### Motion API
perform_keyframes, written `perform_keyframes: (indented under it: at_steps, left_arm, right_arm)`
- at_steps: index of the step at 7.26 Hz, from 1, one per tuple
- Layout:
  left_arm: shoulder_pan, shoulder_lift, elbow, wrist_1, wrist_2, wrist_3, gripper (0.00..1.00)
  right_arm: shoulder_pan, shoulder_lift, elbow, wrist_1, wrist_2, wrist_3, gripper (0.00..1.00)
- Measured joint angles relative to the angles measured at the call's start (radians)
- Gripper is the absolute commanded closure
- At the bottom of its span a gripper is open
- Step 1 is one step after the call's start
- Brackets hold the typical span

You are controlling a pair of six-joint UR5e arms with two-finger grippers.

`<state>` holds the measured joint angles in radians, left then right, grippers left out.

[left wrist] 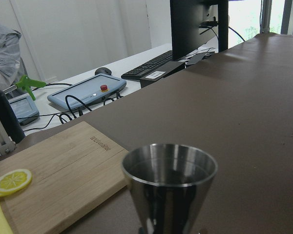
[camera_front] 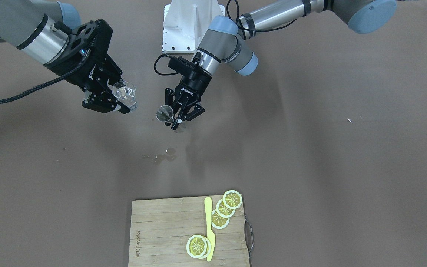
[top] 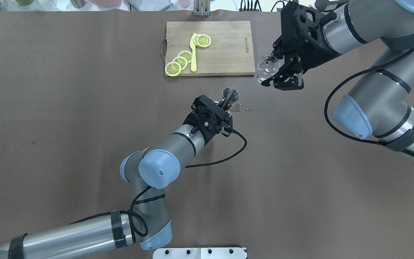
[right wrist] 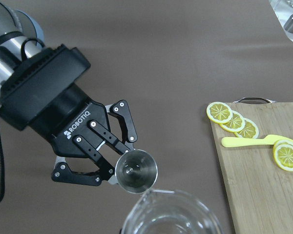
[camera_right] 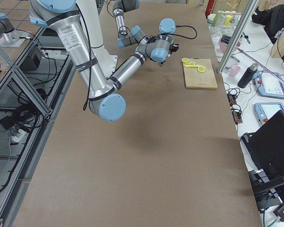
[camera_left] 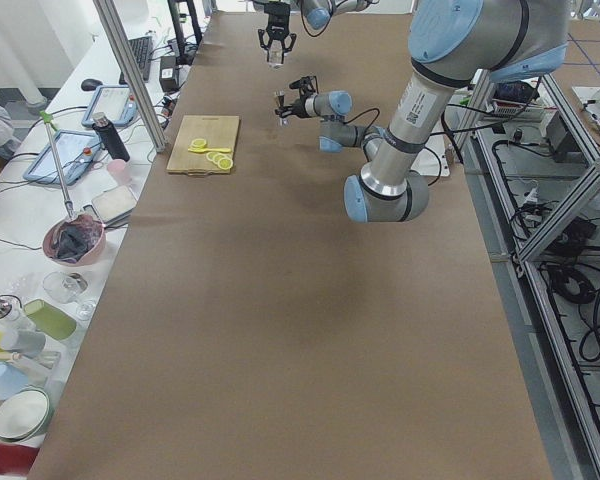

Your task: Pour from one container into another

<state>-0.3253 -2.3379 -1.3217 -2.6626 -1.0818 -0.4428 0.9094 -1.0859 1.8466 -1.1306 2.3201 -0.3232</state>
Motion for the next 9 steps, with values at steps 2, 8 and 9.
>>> perform_keyframes:
  at_steps: [2, 8, 9]
  left_arm:
    - [0.002, 0.01, -0.003, -0.004, -0.001, -0.001, 1.0]
    - [0.019, 0.087, -0.127, -0.022, -0.004, 0.0, 1.0]
    - [0.024, 0.087, -0.112, -0.026, -0.008, 0.0, 1.0]
  right_arm:
    - [-0.027, -0.005, 0.006, -0.04, -0.043, -0.088, 1.0]
    - [-0.073, 0.022, 0.008, -0.175, -0.106, -0.236, 1.0]
    - [-0.075, 0.021, 0.01, -0.176, -0.106, -0.236, 1.0]
